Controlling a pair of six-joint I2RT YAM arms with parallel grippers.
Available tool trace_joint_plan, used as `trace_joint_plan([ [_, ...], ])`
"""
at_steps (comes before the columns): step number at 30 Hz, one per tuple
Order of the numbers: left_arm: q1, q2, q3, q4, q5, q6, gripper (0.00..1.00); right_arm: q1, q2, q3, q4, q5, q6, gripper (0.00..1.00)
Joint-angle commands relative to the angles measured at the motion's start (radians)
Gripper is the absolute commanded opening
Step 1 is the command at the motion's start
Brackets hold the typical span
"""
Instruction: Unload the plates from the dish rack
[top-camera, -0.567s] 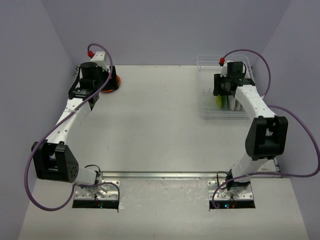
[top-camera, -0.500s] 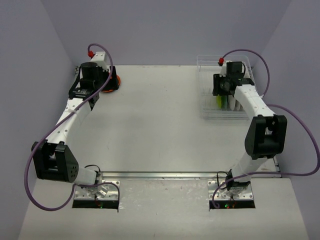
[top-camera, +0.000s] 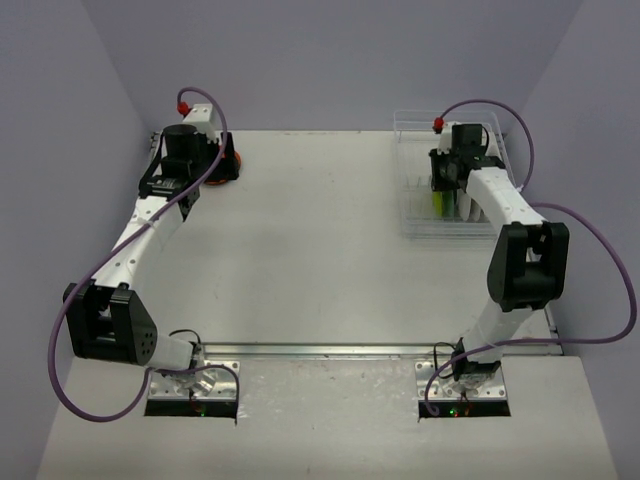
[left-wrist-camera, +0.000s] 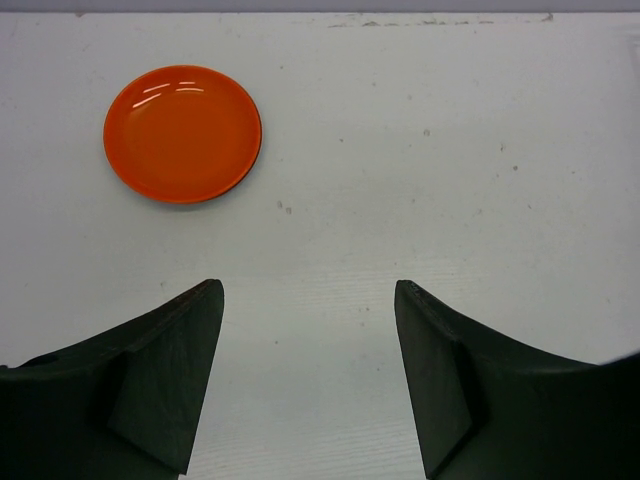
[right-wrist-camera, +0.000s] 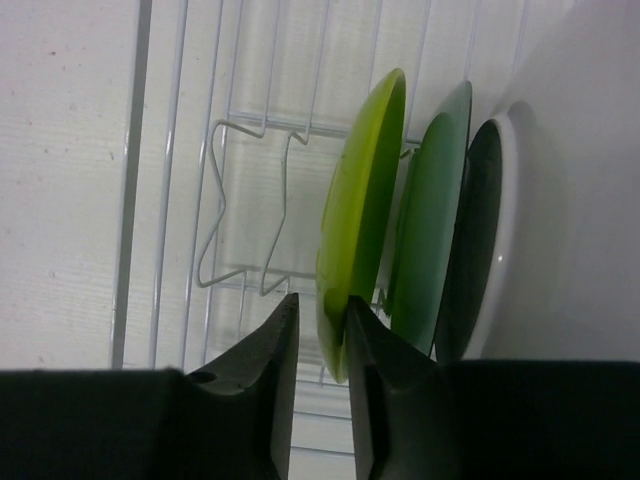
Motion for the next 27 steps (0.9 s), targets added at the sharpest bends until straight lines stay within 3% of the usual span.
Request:
trace_joint_plan([
  [1,-0.017,-0.027,0.011,0.024,-0.003,-0.014,0.67,0.003,-0.012,0.068,0.033,-0.049,-0.014,0.16],
  [8,-0.026,-0.028,0.019,0.024,-0.007,-0.016,0.67,-0.006,-0.024,0.121,-0.013,-0.095,-0.007,0.09],
  [12,-0.026,-0.025,0.018,0.027,-0.006,-0.020,0.68,-0.008,-0.022,0.191,-0.069,-0.145,0.026,0.01],
  [19,-0.026,-0.026,0.031,0.024,0.016,-0.041,0.68,-0.046,-0.032,0.298,-0.165,-0.288,0.085,0.00],
  [27,-0.026,-0.038,0.076,0.007,0.048,-0.060,0.68,-0.044,-0.069,0.338,-0.181,-0.490,0.037,0.00],
])
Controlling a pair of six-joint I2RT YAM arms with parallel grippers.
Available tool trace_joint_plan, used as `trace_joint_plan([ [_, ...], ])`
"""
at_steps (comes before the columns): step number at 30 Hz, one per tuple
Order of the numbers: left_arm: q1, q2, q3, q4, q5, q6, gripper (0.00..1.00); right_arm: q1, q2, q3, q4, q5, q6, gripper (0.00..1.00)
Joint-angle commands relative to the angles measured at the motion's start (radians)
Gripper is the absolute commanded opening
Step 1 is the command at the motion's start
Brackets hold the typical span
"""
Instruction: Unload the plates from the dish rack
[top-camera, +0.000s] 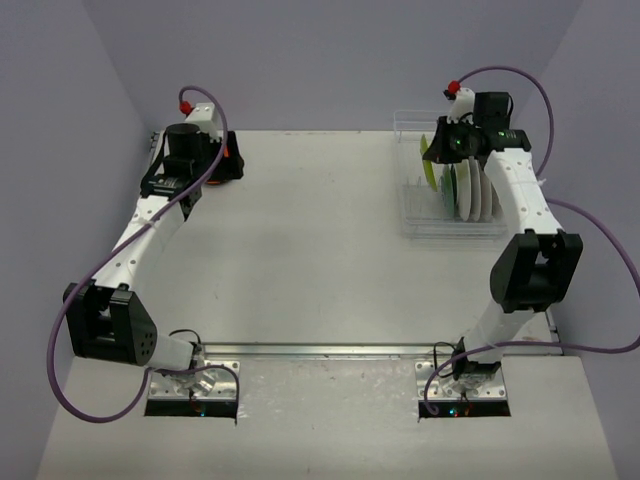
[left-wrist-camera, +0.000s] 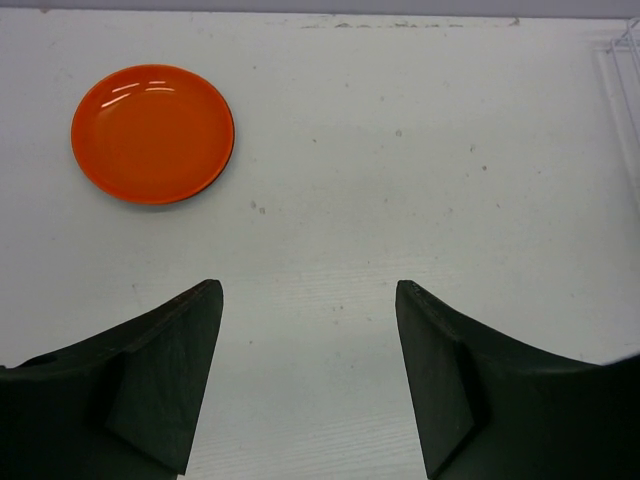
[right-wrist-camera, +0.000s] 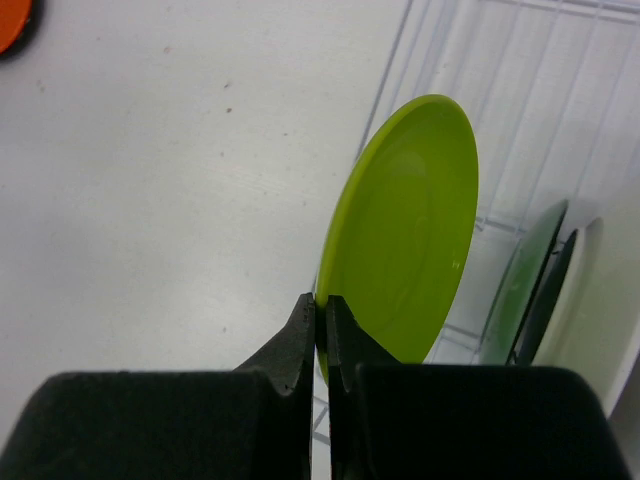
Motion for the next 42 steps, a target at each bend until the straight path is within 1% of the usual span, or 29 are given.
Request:
trace_joint_plan([
  [1,-0.009,-0.042,0.071,0.011,0.036,-0.024,0.68,0.004,-0.062,0.069,-0.005,-0.167,-0.062,0.00],
  [3,-0.009,-0.047,0.083,-0.001,0.057,-0.029,0.68,0.015,-0.077,0.073,-0.021,-0.211,-0.125,0.00],
  [5,-0.008,-0.050,0.099,-0.021,0.108,-0.037,0.68,0.054,-0.110,0.062,-0.042,-0.241,-0.216,0.00],
  [7,-0.008,-0.050,0.110,-0.031,0.159,-0.045,0.68,0.094,-0.149,0.033,-0.044,-0.231,-0.340,0.00],
  [9,-0.009,-0.043,0.125,-0.055,0.295,-0.057,0.68,0.199,-0.248,-0.101,0.006,-0.172,-0.497,0.00],
  [10,-0.009,-0.035,0.133,-0.067,0.351,-0.064,0.68,0.246,-0.298,-0.169,0.039,-0.116,-0.615,0.00],
  [11,-0.009,-0.028,0.140,-0.076,0.395,-0.069,0.68,0.286,-0.342,-0.229,0.073,-0.078,-0.686,0.00],
  [12,-0.009,-0.021,0.157,-0.095,0.436,-0.078,0.68,0.369,-0.421,-0.348,0.143,-0.037,-0.757,0.00],
  [13,-0.009,-0.013,0.158,-0.097,0.471,-0.084,0.68,0.377,-0.429,-0.359,0.183,-0.001,-0.822,0.00],
  [14,-0.012,0.004,0.171,-0.113,0.524,-0.087,0.68,0.446,-0.497,-0.469,0.259,0.057,-0.936,0.00],
  [15,-0.019,0.022,0.193,-0.135,0.568,-0.085,0.67,0.517,-0.564,-0.584,0.307,0.088,-1.002,0.00],
  [16,-0.025,0.034,0.208,-0.153,0.587,-0.070,0.66,0.553,-0.599,-0.647,0.378,0.130,-1.100,0.00],
  [17,-0.044,0.042,0.221,-0.184,0.596,-0.057,0.65,0.605,-0.626,-0.736,0.419,0.154,-1.158,0.00],
  [18,-0.055,0.055,0.239,-0.201,0.610,-0.045,0.64,0.631,-0.660,-0.782,0.452,0.172,-1.234,0.00],
  [19,-0.069,0.065,0.252,-0.219,0.616,-0.022,0.63,0.664,-0.682,-0.846,0.516,0.197,-1.288,0.00],
  [20,-0.084,0.072,0.257,-0.236,0.616,-0.013,0.63,0.676,-0.697,-0.870,0.540,0.206,-1.325,0.00],
  [22,-0.150,0.093,0.266,-0.295,0.589,0.061,0.60,0.713,-0.724,-0.951,0.671,0.225,-1.422,0.00],
  [25,-0.248,0.126,0.268,-0.374,0.544,0.152,0.55,0.747,-0.731,-1.034,0.757,0.240,-1.537,0.00],
  [26,-0.276,0.137,0.264,-0.394,0.542,0.172,0.54,0.754,-0.730,-1.059,0.797,0.242,-1.553,0.00],
  [30,-0.326,0.164,0.232,-0.401,0.504,0.193,0.50,0.773,-0.731,-1.106,0.870,0.246,-1.612,0.00],
  [34,-0.330,0.198,0.233,-0.388,0.482,0.181,0.41,0.784,-0.736,-1.131,0.921,0.245,-1.633,0.00],
  [42,-0.330,0.221,0.224,-0.324,0.420,0.120,0.39,0.785,-0.760,-1.177,0.949,0.253,-1.640,0.00],
])
